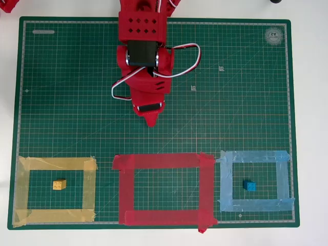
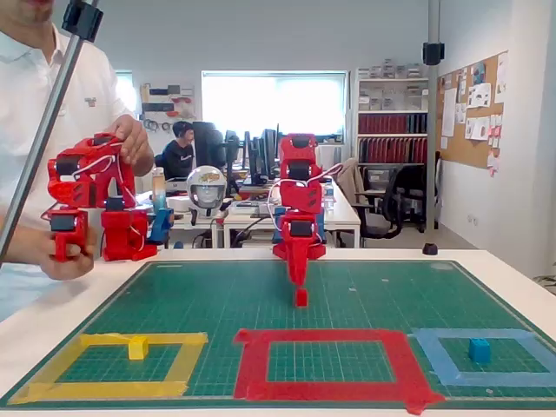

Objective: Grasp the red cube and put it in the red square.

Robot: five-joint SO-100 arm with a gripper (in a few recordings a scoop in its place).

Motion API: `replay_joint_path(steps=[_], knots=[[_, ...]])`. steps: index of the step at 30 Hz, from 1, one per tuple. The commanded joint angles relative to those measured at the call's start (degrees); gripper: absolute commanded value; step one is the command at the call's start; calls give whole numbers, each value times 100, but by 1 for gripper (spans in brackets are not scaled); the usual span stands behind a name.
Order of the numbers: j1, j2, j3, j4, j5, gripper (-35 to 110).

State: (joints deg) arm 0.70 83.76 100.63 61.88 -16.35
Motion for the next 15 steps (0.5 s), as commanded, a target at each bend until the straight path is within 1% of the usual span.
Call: replay_joint_path(steps=[1, 15], knots=[[-149, 352, 88, -44, 114, 24], [-141, 352, 431, -281, 158, 24]])
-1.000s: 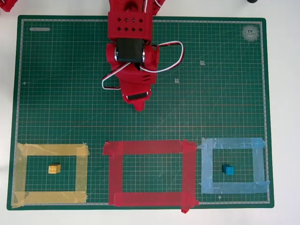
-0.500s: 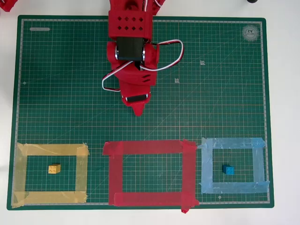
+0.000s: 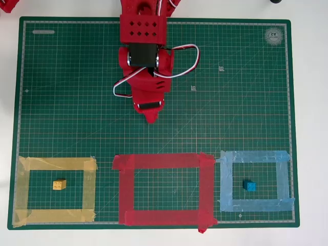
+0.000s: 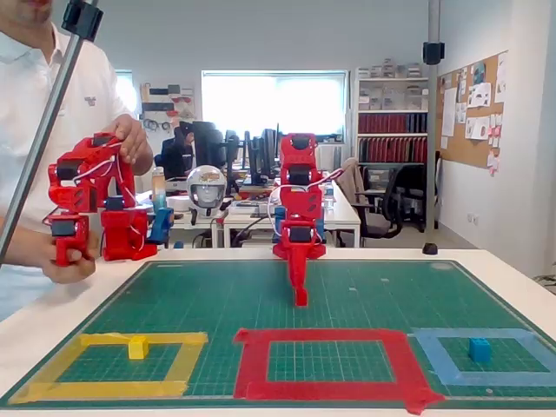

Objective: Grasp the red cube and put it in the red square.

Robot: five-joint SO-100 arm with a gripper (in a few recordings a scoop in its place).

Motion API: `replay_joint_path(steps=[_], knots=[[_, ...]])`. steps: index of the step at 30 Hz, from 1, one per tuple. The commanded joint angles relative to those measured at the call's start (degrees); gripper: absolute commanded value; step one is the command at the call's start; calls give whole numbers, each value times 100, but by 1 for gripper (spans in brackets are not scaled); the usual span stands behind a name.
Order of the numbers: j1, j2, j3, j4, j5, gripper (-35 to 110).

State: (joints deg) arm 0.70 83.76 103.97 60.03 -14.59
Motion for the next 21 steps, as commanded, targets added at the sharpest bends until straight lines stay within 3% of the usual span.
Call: replay_joint_path(steps=[1, 21], knots=[[-141, 360, 132, -123, -18, 24], [-167, -62, -105, -510, 114, 24]])
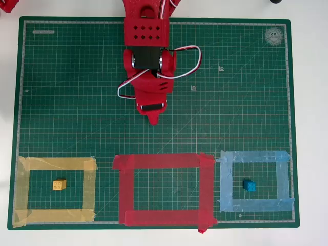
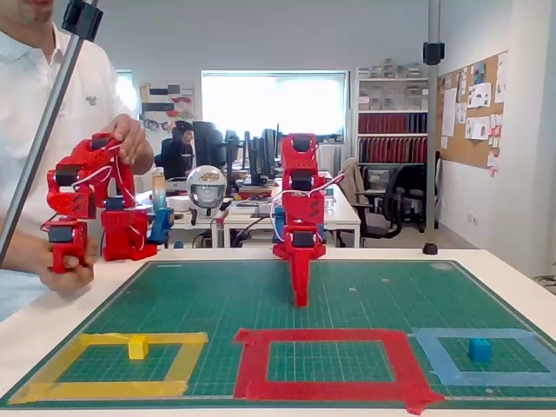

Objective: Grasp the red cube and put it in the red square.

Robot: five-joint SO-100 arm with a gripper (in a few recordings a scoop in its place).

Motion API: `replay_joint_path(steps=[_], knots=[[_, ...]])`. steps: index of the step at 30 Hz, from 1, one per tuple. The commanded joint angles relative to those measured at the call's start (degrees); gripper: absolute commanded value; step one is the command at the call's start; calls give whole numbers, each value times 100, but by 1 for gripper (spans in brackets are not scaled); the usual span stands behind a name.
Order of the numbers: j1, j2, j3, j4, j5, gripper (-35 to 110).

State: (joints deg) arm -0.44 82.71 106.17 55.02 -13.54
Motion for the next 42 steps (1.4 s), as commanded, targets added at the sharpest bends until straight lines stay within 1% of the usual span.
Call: replay_joint_path(steps=[1, 20, 24, 29, 33, 42], knots=[[-44, -9, -369, -9, 9, 24], [-26, -404, -677, -9, 9, 21], [-44, -413, -694, -9, 9, 14], [-79, -413, -703, -9, -26, 12], [-105, -413, -721, 0, -79, -1], [-88, -387, -817, 62, -79, -2]])
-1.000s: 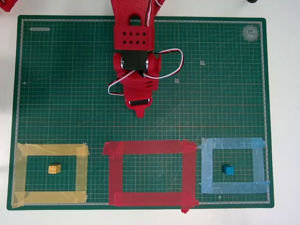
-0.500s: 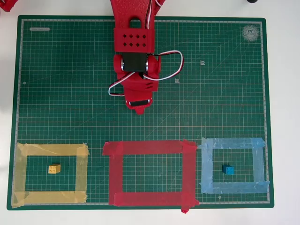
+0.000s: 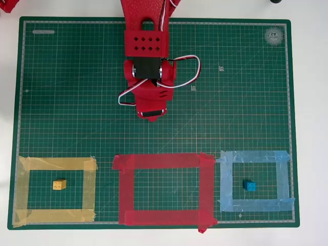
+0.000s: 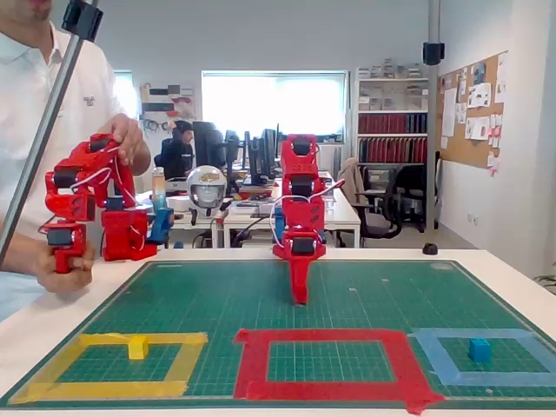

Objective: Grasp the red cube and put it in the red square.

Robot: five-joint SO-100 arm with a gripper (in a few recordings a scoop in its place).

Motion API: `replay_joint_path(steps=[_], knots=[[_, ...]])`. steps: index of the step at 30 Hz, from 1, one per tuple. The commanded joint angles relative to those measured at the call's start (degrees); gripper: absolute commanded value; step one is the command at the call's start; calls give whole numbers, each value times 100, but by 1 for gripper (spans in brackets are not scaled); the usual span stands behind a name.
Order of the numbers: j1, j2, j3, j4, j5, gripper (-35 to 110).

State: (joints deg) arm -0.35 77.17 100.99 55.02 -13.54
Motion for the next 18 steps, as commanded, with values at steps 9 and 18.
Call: replay_joint_path(steps=[9, 18], knots=[[97, 387, -1459, 105, -158, -2], [800, -1063, -4280, -387, -281, -2]])
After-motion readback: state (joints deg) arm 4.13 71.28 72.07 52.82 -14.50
